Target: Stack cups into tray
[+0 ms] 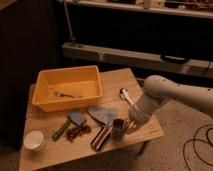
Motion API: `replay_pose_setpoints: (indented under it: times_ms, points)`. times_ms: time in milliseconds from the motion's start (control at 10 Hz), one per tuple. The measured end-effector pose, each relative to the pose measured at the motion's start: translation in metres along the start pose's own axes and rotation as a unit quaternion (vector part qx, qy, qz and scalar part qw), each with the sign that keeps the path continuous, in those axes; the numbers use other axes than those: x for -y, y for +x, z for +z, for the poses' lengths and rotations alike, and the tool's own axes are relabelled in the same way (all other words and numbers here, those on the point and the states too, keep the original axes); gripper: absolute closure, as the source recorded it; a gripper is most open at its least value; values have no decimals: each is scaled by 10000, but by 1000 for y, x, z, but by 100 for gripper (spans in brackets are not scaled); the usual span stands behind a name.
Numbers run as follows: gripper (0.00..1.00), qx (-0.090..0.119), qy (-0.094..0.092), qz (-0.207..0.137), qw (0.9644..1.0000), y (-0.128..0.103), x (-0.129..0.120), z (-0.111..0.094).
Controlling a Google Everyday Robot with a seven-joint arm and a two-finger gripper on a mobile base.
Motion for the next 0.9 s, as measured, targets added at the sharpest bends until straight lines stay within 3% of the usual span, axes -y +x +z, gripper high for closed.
replay_pose_setpoints:
  times_ms: [500, 900]
  points:
    - [100, 160, 28, 251, 9996, -14, 5, 4]
    - [68, 242, -47, 215, 9995, -17, -7, 2]
